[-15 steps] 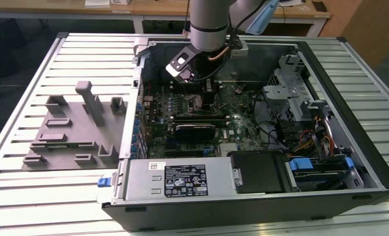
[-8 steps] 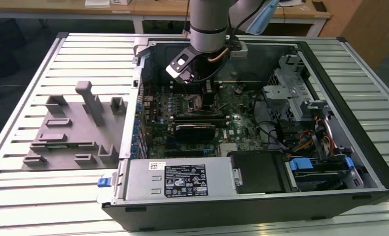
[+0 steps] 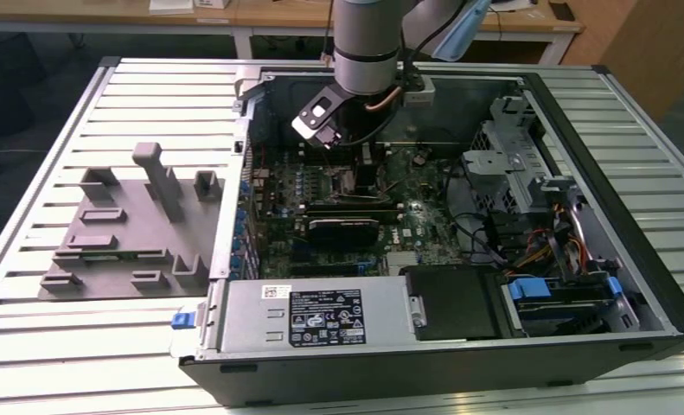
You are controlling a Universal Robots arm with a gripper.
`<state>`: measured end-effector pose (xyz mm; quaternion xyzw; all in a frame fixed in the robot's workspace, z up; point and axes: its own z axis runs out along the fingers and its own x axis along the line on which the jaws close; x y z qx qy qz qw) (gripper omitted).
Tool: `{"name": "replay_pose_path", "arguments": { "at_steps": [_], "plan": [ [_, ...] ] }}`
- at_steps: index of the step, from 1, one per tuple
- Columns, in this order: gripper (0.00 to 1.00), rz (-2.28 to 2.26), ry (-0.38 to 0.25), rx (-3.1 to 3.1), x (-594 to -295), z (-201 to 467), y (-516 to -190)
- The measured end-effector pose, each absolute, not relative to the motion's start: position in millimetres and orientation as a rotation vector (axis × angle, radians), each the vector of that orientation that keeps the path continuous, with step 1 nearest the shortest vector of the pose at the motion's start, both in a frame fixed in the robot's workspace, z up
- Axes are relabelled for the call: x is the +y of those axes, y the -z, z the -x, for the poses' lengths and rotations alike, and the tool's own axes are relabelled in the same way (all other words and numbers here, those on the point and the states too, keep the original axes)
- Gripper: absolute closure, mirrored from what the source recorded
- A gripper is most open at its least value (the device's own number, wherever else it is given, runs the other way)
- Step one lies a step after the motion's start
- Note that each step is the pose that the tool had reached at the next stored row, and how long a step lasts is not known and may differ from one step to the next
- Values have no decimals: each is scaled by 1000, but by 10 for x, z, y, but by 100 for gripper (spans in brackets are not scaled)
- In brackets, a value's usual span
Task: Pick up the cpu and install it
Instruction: 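Place the cpu into insertion slot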
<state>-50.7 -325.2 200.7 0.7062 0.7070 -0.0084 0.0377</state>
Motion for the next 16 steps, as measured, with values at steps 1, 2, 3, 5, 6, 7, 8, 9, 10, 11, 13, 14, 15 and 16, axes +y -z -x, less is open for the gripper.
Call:
{"name": "replay_pose_path", "arguments": {
  "at_steps": [1, 2, 3, 5, 6, 7, 8, 9, 10, 11, 13, 14, 15, 16],
  "plan": [
    [46, -2167, 26, 2169, -3252, 508, -2005],
    [46, -2167, 26, 2169, -3251, 509, -2003],
    [46, -2167, 26, 2169, -3251, 511, -1999],
    [46, -2167, 26, 2169, -3250, 514, -1993],
    [46, -2167, 25, 2169, -3250, 515, -1989],
    [46, -2167, 26, 2168, -3249, 516, -1978],
    [46, -2167, 26, 2168, -3249, 517, -1975],
    [46, -2168, 26, 2168, -3249, 517, -1973],
    [46, -2168, 26, 2168, -3249, 517, -1972],
    [46, -2168, 26, 2168, -3245, 518, -1969],
    [46, -2168, 26, 2168, -3234, 518, -1966],
    [46, -2168, 26, 2168, -3228, 518, -1964],
    [46, -2168, 26, 2168, -3221, 518, -1962],
    [46, -2168, 26, 2168, -3217, 518, -1961]
  ]
}}
